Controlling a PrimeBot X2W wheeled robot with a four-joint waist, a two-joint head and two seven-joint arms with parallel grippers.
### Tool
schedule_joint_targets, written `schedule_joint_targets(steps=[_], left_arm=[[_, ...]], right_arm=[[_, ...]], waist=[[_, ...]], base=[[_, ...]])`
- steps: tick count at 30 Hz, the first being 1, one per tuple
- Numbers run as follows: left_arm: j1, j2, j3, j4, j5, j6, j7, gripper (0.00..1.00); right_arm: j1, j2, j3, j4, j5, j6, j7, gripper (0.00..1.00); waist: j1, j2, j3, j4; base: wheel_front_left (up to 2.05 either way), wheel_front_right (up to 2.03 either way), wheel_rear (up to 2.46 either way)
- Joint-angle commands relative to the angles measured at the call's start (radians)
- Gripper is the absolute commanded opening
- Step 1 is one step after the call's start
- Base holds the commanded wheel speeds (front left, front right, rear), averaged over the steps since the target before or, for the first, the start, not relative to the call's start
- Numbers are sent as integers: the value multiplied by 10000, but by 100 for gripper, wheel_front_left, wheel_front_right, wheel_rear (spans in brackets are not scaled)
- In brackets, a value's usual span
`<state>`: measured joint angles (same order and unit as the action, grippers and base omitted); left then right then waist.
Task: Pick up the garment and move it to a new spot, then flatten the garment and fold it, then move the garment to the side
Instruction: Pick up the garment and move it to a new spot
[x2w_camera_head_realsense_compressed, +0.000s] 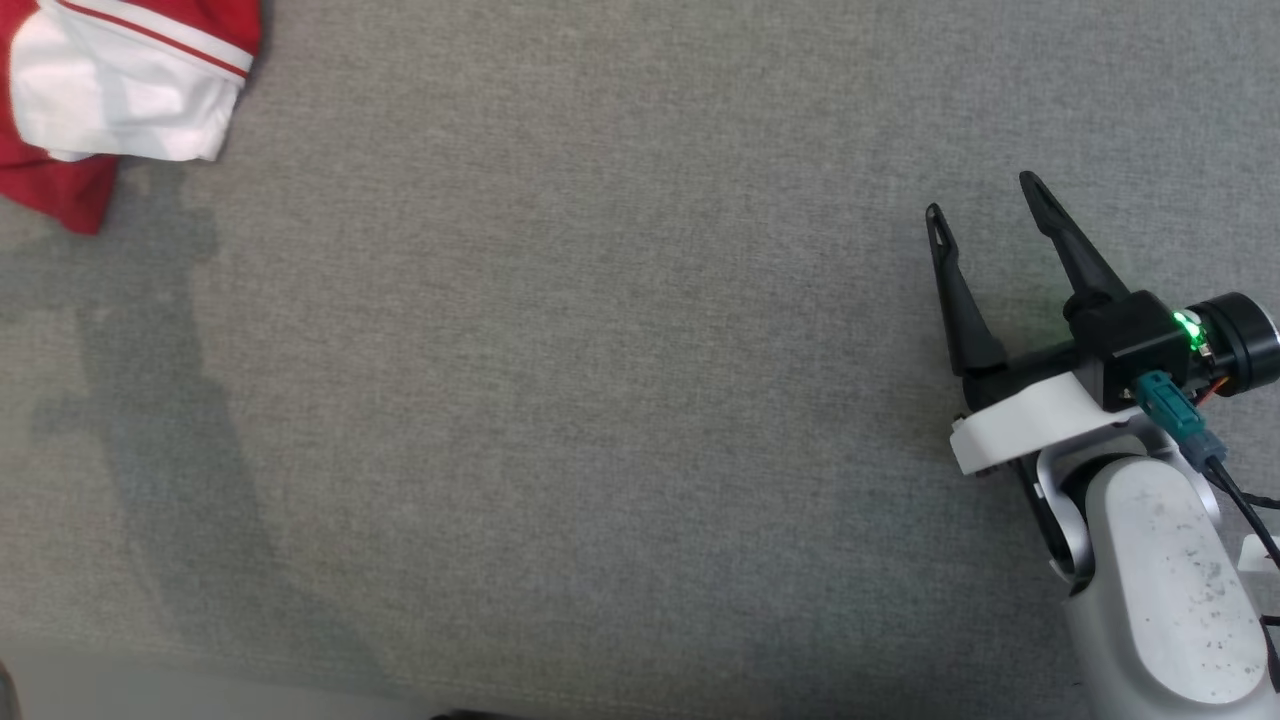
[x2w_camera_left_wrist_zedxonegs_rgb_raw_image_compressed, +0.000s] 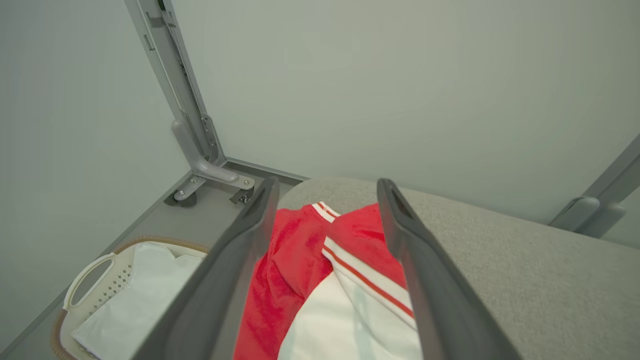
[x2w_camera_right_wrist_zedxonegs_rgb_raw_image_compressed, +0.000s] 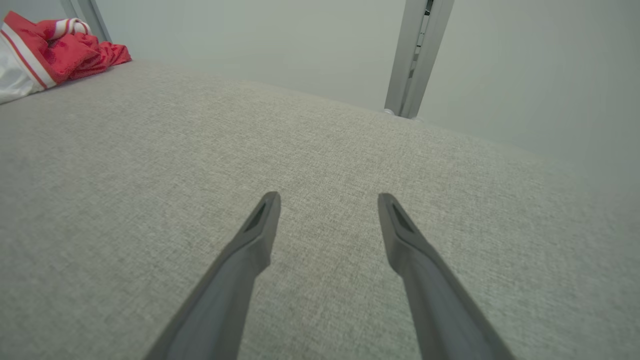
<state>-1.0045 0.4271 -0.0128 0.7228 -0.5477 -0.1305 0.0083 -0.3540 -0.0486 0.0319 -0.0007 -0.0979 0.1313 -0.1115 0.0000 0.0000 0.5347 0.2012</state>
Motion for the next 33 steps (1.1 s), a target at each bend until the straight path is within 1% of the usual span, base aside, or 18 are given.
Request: schedule_joint_targets(steps=[1, 7, 11, 13, 14, 15, 16, 17, 24, 28, 33], left_arm=[[-247, 91, -116, 227, 81, 0, 26, 100], [-715, 60, -583, 1287, -278, 0, 319, 100], [-934, 176, -733, 1865, -584, -1, 596, 100], [-1031, 283, -846, 2116, -631, -1, 776, 68], [-1080, 344, -894, 2186, -618, -1, 770, 42], [-1137, 391, -920, 2273, -644, -1, 701, 25], [-1168, 404, -915, 2349, -686, -1, 636, 4], [-1190, 417, -933, 2405, -728, -2, 549, 0], [-1185, 731, -1422, 2454, -682, -2, -9, 0], [-1211, 1024, -1894, 2162, -646, -2, -212, 0], [-1245, 1465, -2668, 1311, -736, -1, -243, 0]], right_arm=[[2, -37, -21, -130, -51, -13, 22, 100], [136, -37, -149, -428, -146, -13, 45, 100], [190, -48, -116, -365, -84, -13, 7, 100], [189, -51, -104, -291, -50, -13, -4, 100], [183, -54, -117, -262, -41, -13, -22, 100], [177, -53, -142, -223, -33, -13, -38, 100], [175, -54, -158, -187, -26, -13, -45, 100], [175, -54, -174, -139, -18, -13, -67, 100], [96, -42, -123, 172, 165, -13, -319, 100], [121, -38, -57, 588, 403, -13, -571, 100], [232, -39, 5, 1286, 859, -13, -927, 100]], waist=[[0, 0, 866, -740], [0, 0, 1169, -912], [0, 0, 1219, -1016], [0, 0, 1209, -1069], [0, 0, 1207, -1081], [0, 0, 1193, -1089], [0, 0, 1172, -1092], [0, 0, 1138, -1091], [0, 0, 603, -1077], [0, 0, -56, -1150], [0, 0, -1138, -1417]], base=[[0, 0, 0], [0, 0, 0], [0, 0, 0], [0, 0, 0], [0, 0, 0], [0, 0, 0], [0, 0, 0], [0, 0, 0], [0, 0, 0], [0, 0, 0], [0, 0, 0]])
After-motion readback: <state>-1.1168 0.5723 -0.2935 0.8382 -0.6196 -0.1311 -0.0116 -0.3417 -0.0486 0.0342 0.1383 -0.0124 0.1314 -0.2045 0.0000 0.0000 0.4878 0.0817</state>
